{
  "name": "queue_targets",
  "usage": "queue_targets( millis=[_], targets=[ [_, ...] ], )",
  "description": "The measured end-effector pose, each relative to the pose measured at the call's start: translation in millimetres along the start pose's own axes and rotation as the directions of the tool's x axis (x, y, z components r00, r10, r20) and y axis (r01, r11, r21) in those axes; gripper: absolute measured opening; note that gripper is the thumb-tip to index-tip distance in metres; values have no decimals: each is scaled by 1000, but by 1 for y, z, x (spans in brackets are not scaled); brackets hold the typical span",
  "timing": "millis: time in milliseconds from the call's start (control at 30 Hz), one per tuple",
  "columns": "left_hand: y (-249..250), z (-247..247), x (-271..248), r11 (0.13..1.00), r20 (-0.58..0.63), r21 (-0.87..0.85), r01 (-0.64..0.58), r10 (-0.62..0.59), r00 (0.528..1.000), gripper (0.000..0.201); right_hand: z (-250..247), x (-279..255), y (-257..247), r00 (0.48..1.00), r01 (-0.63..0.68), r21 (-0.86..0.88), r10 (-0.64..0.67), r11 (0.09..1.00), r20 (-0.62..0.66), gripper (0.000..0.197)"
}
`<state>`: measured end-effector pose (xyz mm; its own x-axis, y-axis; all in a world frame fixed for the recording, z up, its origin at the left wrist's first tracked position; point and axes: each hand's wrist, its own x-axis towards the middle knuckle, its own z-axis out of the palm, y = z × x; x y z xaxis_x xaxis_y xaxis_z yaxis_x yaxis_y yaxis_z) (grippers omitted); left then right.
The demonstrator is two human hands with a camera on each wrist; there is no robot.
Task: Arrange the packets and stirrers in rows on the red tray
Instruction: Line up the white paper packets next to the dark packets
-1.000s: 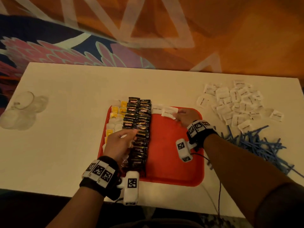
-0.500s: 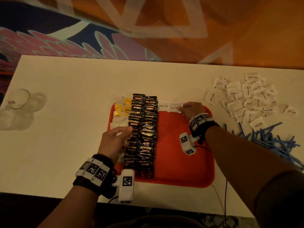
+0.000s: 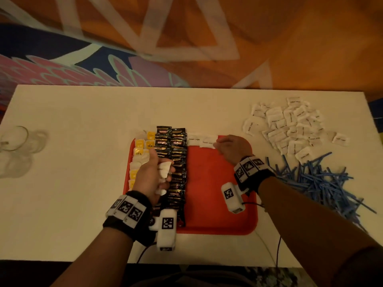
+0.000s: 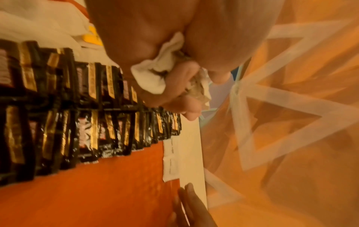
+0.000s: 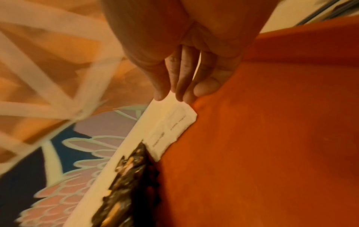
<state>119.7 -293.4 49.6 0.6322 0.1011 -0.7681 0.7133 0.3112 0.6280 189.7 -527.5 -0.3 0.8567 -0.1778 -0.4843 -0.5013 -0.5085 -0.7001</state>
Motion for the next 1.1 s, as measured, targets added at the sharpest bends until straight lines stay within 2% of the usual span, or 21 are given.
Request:
queue_targets(
  millis=[100, 167, 300, 433, 500, 600, 667, 733, 833, 933, 1000, 1100],
  targets=[
    [1, 18, -5, 999, 44, -49, -13, 16, 999, 62, -5, -39, -22, 979, 153, 116, -167, 981, 120, 10],
    [3, 31, -11, 998, 91, -61, -27, 33, 995, 61, -7, -62, -35, 944, 241, 118, -260, 963, 204, 5],
    [7, 49, -24, 995, 167, 59, -80, 69, 983, 67, -11, -89, -47, 922, 287, 64, -294, 956, 254, 12],
    [6, 60, -35, 969, 190, 181, -169, 134, 973, 68, -18, -104, -51, 944, 243, 136, -267, 960, 196, 13],
    [4, 62, -38, 981, 215, 120, -150, 122, 969, 71, -21, -110, -53, 962, 156, 244, -203, 957, 181, 18],
    [3, 62, -42, 996, 240, -44, -83, 91, 967, 67, -27, -116, -56, 966, 38, 434, -144, 900, 213, 20],
    [3, 60, -44, 995, 252, -90, -46, 68, 965, 63, -32, -118, -56, 962, 4, 502, -141, 865, 235, 21],
    [3, 57, -46, 996, 291, -66, -56, 73, 954, 59, -39, -121, -56, 953, 18, 509, -169, 860, 252, 19],
    [7, 52, -57, 967, 343, 144, -210, 150, 927, 41, -46, -121, -56, 944, 109, 407, -222, 907, 244, 17],
    [10, 54, -66, 916, 316, 228, -331, 252, 915, 16, -48, -119, -54, 960, 222, 252, -256, 942, 110, 16],
    [9, 55, -66, 888, 265, 230, -397, 336, 904, 12, -46, -122, -55, 964, 224, 269, -253, 937, 80, 15],
    [7, 54, -67, 868, 235, 236, -436, 385, 893, 13, -43, -130, -55, 953, 225, 331, -278, 916, 122, 14]
  ],
)
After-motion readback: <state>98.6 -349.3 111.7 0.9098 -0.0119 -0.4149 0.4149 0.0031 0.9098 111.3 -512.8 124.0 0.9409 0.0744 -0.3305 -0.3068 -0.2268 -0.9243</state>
